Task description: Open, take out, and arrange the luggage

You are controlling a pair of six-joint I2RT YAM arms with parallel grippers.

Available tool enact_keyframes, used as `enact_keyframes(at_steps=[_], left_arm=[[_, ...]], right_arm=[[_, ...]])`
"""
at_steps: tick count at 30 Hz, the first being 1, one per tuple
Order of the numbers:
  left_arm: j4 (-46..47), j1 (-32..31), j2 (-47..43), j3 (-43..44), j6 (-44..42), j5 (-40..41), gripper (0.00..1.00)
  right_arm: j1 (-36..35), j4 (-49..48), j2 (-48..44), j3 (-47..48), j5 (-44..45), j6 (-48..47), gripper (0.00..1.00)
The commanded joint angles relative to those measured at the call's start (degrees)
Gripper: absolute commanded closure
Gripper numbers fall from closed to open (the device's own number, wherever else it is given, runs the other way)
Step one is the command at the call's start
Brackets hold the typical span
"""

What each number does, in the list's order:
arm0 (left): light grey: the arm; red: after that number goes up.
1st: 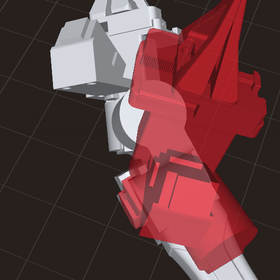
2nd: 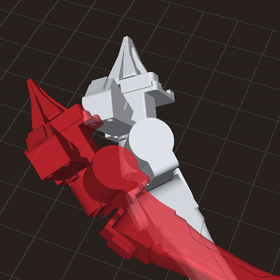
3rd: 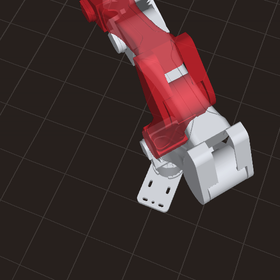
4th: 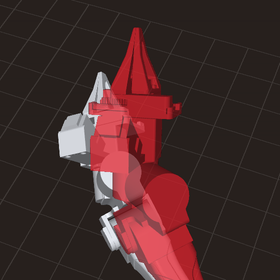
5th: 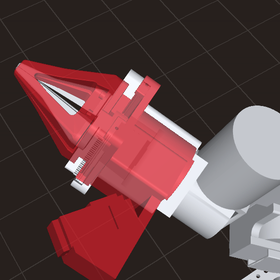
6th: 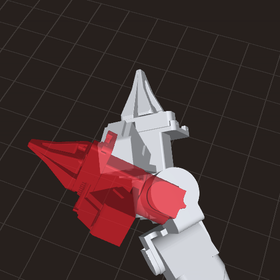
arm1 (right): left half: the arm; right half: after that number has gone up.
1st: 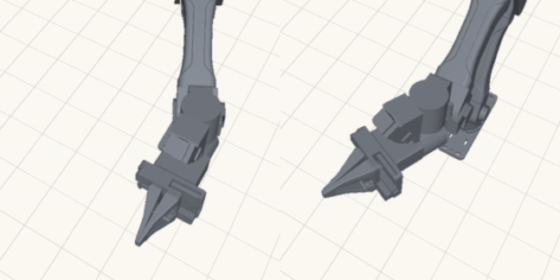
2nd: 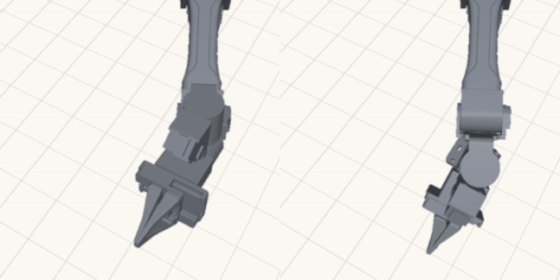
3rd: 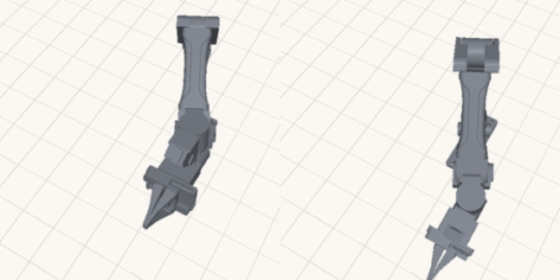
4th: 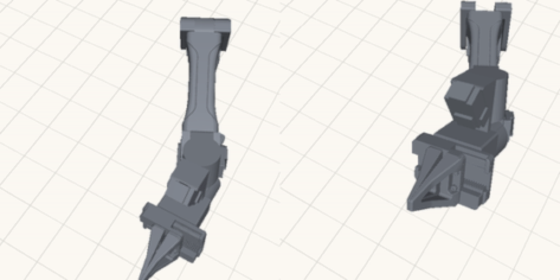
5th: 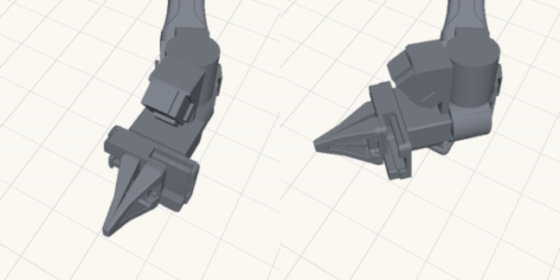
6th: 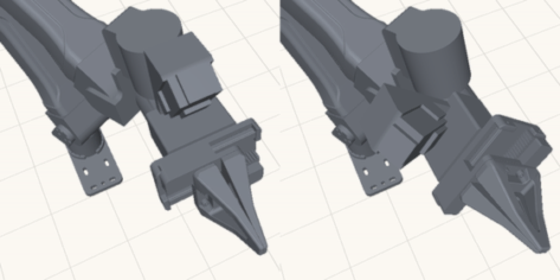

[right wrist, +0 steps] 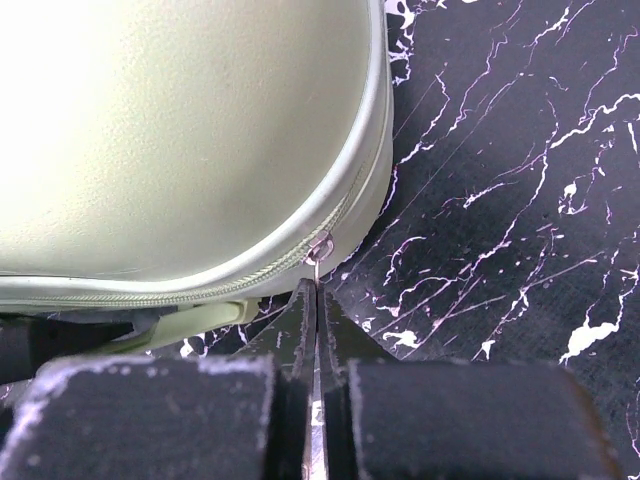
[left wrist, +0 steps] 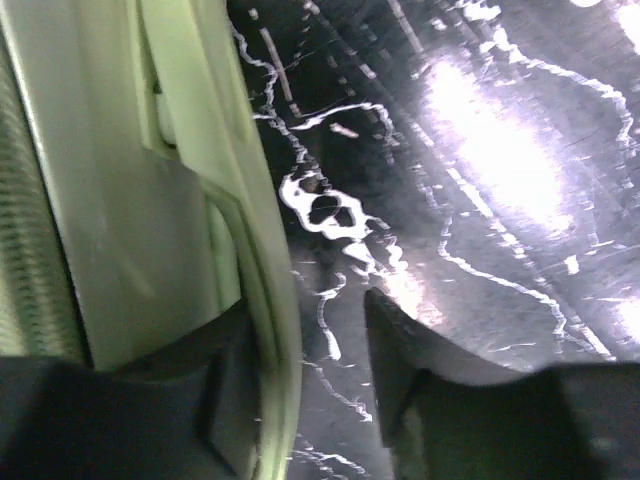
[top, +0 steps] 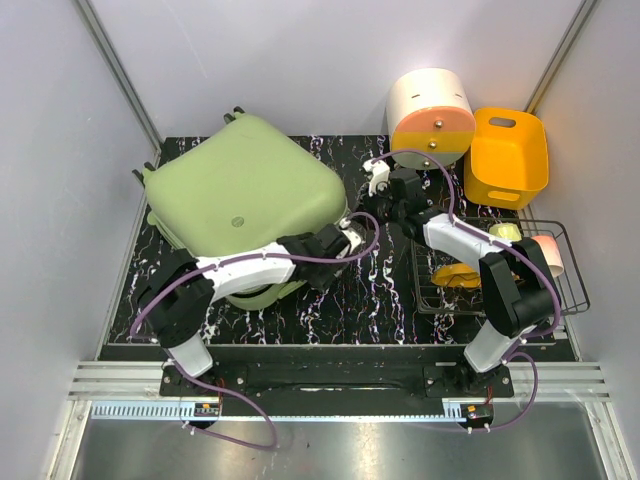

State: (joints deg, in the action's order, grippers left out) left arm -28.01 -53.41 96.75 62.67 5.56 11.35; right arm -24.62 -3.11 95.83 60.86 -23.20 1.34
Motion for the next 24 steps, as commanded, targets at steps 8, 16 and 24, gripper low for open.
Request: enact_keyframes(at_steps=[8, 16, 24], left_arm=[[-19.71, 3.84, -10.43, -6.75, -39.53, -16.9, 1.0], [-21.03, 3.66, -25.89, -19.6, -52.84, -15.31, 1.0], [-21.3, 1.82, -30.3, -22.77, -57.06, -15.57, 1.0]], right_arm=[[0.89, -2.42, -3.01, -1.17, -0.09, -3.28, 1.0], [0.72, -3.56, -9.43, -10.14, -1.5, -3.71, 1.0], [0.8, -10.15, -3.91, -2.25, 0.61, -7.93, 1.0]])
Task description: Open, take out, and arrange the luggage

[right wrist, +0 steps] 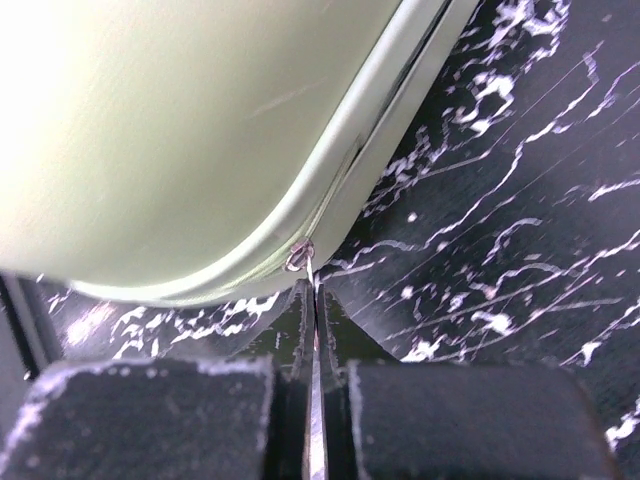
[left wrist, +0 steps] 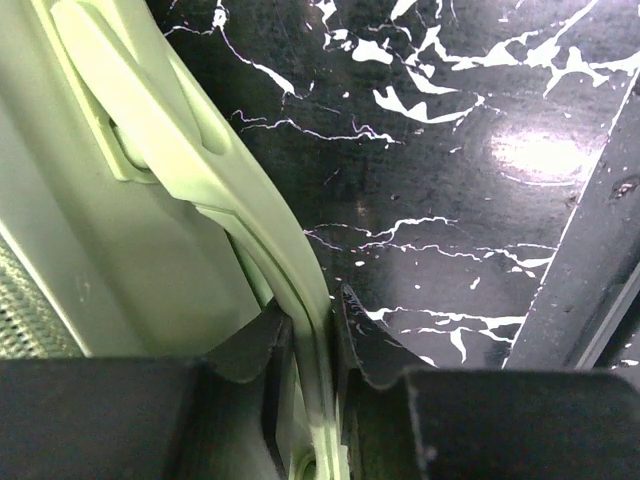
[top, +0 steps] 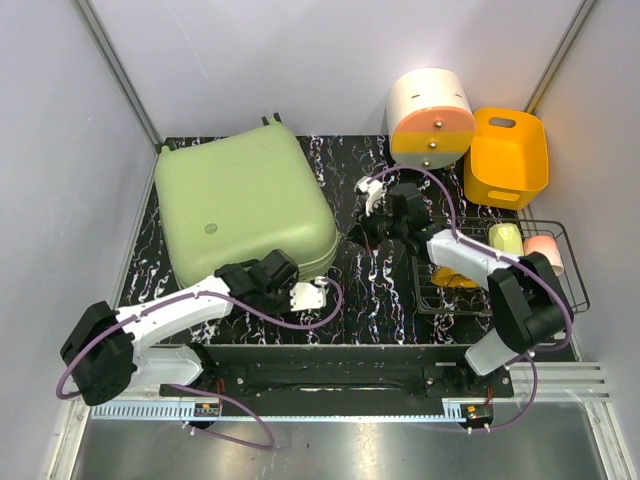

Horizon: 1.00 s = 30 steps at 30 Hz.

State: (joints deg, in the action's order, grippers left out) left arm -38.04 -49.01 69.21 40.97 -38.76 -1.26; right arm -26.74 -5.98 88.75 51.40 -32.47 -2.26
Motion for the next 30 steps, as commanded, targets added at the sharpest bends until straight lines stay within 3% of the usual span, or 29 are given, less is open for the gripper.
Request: enact_keyframes(at_steps=[1, 7, 13, 15, 16, 17, 19, 20, 28, 29, 30], left_arm=[[-11.09, -2.84, -2.85, -1.16, -13.0, -2.79, 1.0], [-9.95, -4.16, -2.85, -1.59, -13.0, -2.35, 1.0], [-8.63, -4.25, -3.29, -0.99, -11.08, -0.07, 1.0], [-8.1, -4.16, -2.51, 0.68, -8.18, 1.07, 0.83], [-8.54, -4.25, -1.8, 3.91, -6.6, 4.21, 0.65], [-9.41, -3.12, -0.93, 5.94, -4.85, 4.85, 0.38], [-12.49, -1.01, 0.66, 13.03, -3.43, 4.34, 0.21], [-13.28, 1.09, 0.75, 15.34, -2.12, 3.98, 0.02], [-19.87, 3.39, -1.36, 38.18, 2.28, 4.25, 0.01], [-20.31, 5.23, -1.27, 40.05, 4.03, 3.81, 0.01], [-21.19, 6.9, -1.01, 41.98, 5.0, 3.11, 0.01]], right_arm=[[2.84, -7.9, 5.62, 10.1, 9.97, -4.42, 1.0], [2.84, -9.66, 13.8, 19.34, 9.09, -5.65, 1.0], [2.92, -10.99, 15.23, 20.24, 7.77, -4.15, 1.0], [2.92, -10.02, 14.44, 19.62, 7.77, -5.03, 1.0], [2.92, -8.37, 13.56, 19.27, 7.77, -5.29, 1.0], [2.92, -7.39, 13.21, 19.09, 7.6, -5.47, 0.98], [3.01, -5.02, 11.54, 18.39, 7.33, -5.47, 0.91], [3.01, -4.49, 11.01, 18.13, 7.07, -5.47, 0.84], [3.19, 3.24, 6.79, 19.62, 8.91, -5.38, 0.31], [3.19, 3.69, 6.35, 19.79, 9.7, -5.38, 0.22], [3.1, 4.3, 5.48, 19.97, 10.31, -5.38, 0.19]])
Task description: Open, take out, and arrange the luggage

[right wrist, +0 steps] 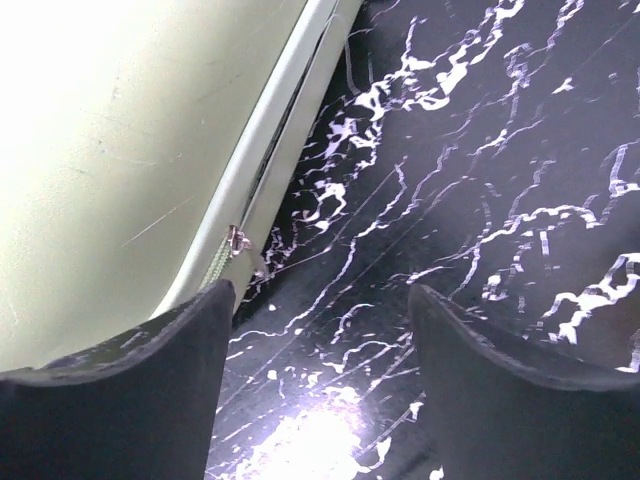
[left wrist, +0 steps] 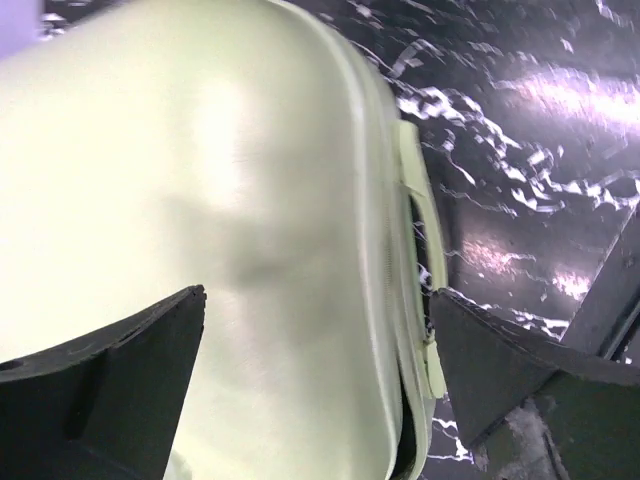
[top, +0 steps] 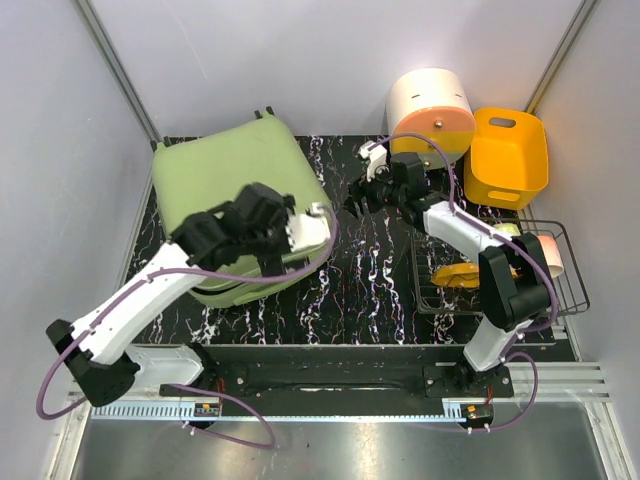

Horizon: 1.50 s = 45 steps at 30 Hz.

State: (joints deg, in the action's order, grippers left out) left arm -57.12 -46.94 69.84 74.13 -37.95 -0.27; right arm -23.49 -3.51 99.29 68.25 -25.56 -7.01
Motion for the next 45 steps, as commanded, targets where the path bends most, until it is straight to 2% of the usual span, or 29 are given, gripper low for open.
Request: enact_keyframes(at_steps=[1, 2, 4, 5, 7, 8, 10, 11, 13, 14, 15, 16, 19, 21, 23, 26, 28, 32, 35, 39, 45], left_arm=[[-2.46, 7.01, -1.64, 12.15, 5.07, -0.75, 0.01], [-2.73, 12.6, -1.47, 13.49, 6.82, -2.43, 0.01], [-2.99, 19.04, -1.11, 15.42, 7.72, -6.66, 0.01], [-2.91, 25.78, -1.11, 15.78, 7.81, -8.41, 0.01], [-2.91, 33.01, -0.06, 17.27, 8.16, -14.89, 0.01], [-3.17, 39.84, 0.72, 18.24, 8.51, -17.02, 0.01], [-4.66, 45.68, 4.76, 22.78, 10.0, -23.26, 0.01], [-5.71, 50.58, 8.52, 24.82, 10.53, -25.02, 0.01], [-6.07, 54.13, 12.84, 31.58, 13.59, -26.97, 0.01], [-6.07, 57.28, 17.73, 34.21, 14.83, -27.41, 0.01], [-6.07, 58.79, 20.65, 40.24, 16.06, -29.07, 0.01], [-5.81, 61.85, 23.47, 43.35, 20.07, -29.95, 0.01], [-2.82, 65.03, 35.5, 56.53, 33.32, -26.89, 0.01], [-1.07, 65.74, 43.69, 64.95, 37.67, -27.4, 0.01], [5.05, 66.1, 47.47, 65.97, 43.65, -27.15, 0.01], [16.72, 66.01, 48.71, 60.45, 49.72, -27.76, 0.01], [20.72, 65.92, 50.03, 58.85, 52.79, -28.11, 0.01], [23.28, 65.22, 56.87, 63.76, 51.5, -24.61, 0.01], [24.42, 65.31, 59.0, 64.48, 50.79, -17.5, 0.01], [24.6, 65.57, 59.71, 61.42, 50.0, -7.84, 0.01], [24.87, 65.48, 57.42, 52.97, 46.04, -5.88, 0.02]], right_arm=[[0.02, 3.14, -5.41, 3.64, 3.94, -0.47, 0.16], [-0.07, 5.07, -5.85, 4.17, 5.16, -0.38, 0.13], [-0.07, 9.45, -7.35, 5.75, 5.7, 0.15, 0.12], [0.02, 10.7, -8.05, 5.93, 5.61, 1.19, 0.12], [0.02, 14.38, -10.42, 5.41, 3.52, 2.78, 0.13], [-0.07, 15.36, -11.38, 4.62, -0.76, 4.27, 0.15], [-1.12, 16.6, -14.37, 0.95, -3.52, 6.03, 0.18], [-3.47, 17.21, -15.25, -0.3, -4.14, 6.04, 0.19], [-5.95, 18.89, -17.19, -3.29, -4.15, 5.25, 0.21], [-7.26, 19.06, -17.63, -4.25, -4.58, 5.25, 0.21], [-8.93, 18.98, -17.98, -5.66, -5.19, 5.33, 0.21], [-9.99, 18.8, -17.9, -6.28, -5.46, 5.34, 0.23], [-12.72, 18.63, -16.93, -7.69, -6.25, 4.29, 0.26], [-14.3, 18.54, -15.54, -7.52, -6.69, 3.67, 0.28], [-15.18, 18.45, -14.39, -7.08, -6.96, 2.96, 0.3], [-16.24, 17.66, -11.75, -6.02, -6.96, 2.96, 0.34], [-16.42, 16.78, -9.91, -5.23, -7.05, 3.05, 0.36], [-16.59, 15.55, -7.27, -4.44, -7.48, 3.75, 0.39], [-16.68, 15.11, -6.56, -4.18, -7.66, 4.89, 0.41], [-16.68, 14.67, -6.3, -4.35, -6.87, 5.6, 0.41], [-16.77, 13.97, -5.95, -5.14, -5.82, 8.48, 0.39]])
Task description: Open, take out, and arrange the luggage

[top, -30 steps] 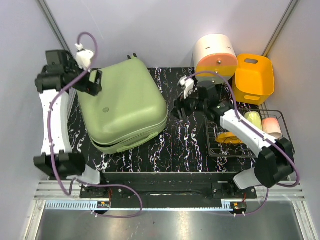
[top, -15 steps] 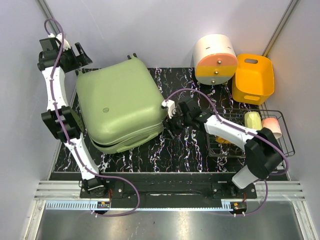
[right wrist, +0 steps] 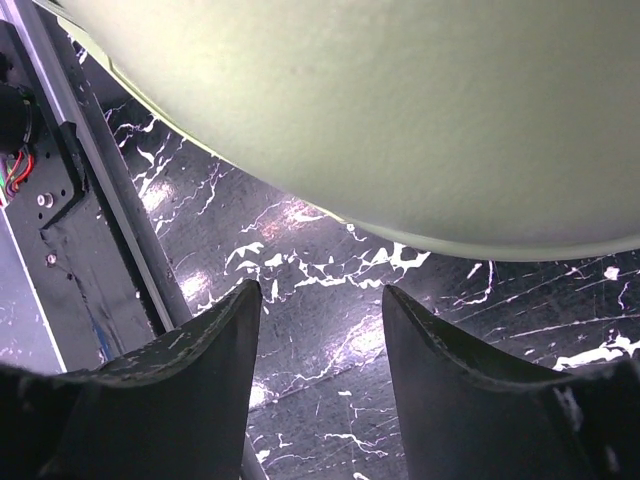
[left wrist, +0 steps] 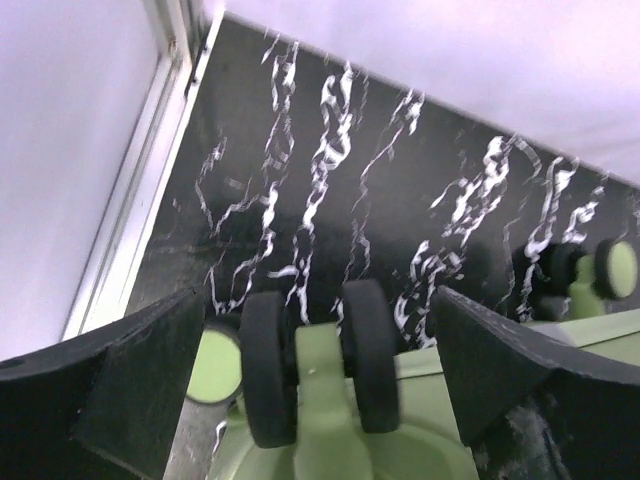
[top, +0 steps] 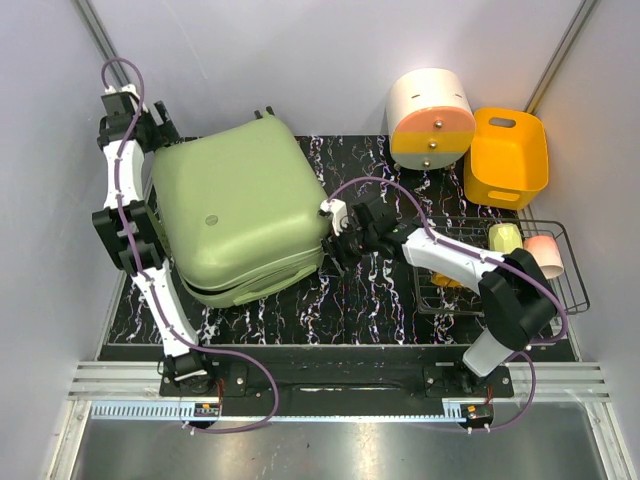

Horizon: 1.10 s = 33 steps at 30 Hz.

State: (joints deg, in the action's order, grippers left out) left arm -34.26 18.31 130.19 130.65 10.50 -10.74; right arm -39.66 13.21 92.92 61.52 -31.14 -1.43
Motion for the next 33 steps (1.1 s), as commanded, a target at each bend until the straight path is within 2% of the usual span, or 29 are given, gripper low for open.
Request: enact_keyframes(at_steps=[1, 2, 3, 5, 6, 10, 13, 15, 17, 23, 25, 26, 29, 33], left_arm=[[1.4, 0.15, -3.01, -4.17, -3.29, 4.24, 0.03], [0.26, 0.24, -3.1, -5.31, -3.82, 3.8, 0.05], [-0.19, 0.33, -3.28, -6.1, -4.34, 2.76, 0.13], [-0.46, 0.59, -4.76, -9.16, -5.14, 1.96, 0.2], [-0.37, 0.68, -5.47, -10.32, -5.05, 1.34, 0.3], [-0.02, 2.52, -12.56, -17.87, -3.82, 0.46, 0.56], [1.56, 3.31, -19.5, -26.74, -4.17, 2.04, 0.63], [3.14, 4.19, -22.95, -34.47, -4.0, 3.96, 0.65], [4.2, 5.24, -27.7, -41.4, -3.21, 3.8, 0.7], [3.06, 7.89, -39.82, -55.65, 0.57, 3.71, 0.7], [1.49, 8.24, -44.55, -58.04, 1.89, 3.8, 0.64], [0.78, 8.32, -46.15, -60.05, 2.41, 3.36, 0.51], [-2.12, 8.59, -52.31, -63.76, 4.7, -0.31, 0.47], [-6.69, 8.59, -58.28, -65.61, 7.42, -3.76, 0.42]], right_arm=[[-0.68, -2.84, 0.59, 1.42, 0.19, 3.62, 0.39], [-0.68, -3.02, 0.94, 1.33, 0.63, 3.8, 0.38], [-0.68, -3.37, 1.12, 1.41, 1.25, 3.98, 0.38], [-0.6, -3.72, 1.73, 1.76, 3.79, 3.81, 0.37], [-0.68, -3.98, 2.08, 2.2, 4.76, 3.54, 0.37], [-0.51, -3.9, 3.84, 4.31, 11.95, 3.19, 0.39], [0.63, -4.33, 5.77, 6.33, 16.69, 2.05, 0.4], [2.65, -5.9, 7.79, 7.99, 19.87, 1.96, 0.32], [4.58, -8.54, 10.5, 9.67, 22.87, 1.7, 0.29], [10.65, -10.57, 20.34, 26.6, 21.56, -2.69, 0.29], [10.74, -10.84, 22.9, 30.66, 21.11, -5.07, 0.28], [10.74, -11.19, 25.09, 34.34, 21.2, -5.33, 0.28], [11.18, -11.19, 28.1, 40.67, 21.99, -6.04, 0.26], [12.59, -10.84, 27.93, 43.86, 21.47, -6.74, 0.23]])
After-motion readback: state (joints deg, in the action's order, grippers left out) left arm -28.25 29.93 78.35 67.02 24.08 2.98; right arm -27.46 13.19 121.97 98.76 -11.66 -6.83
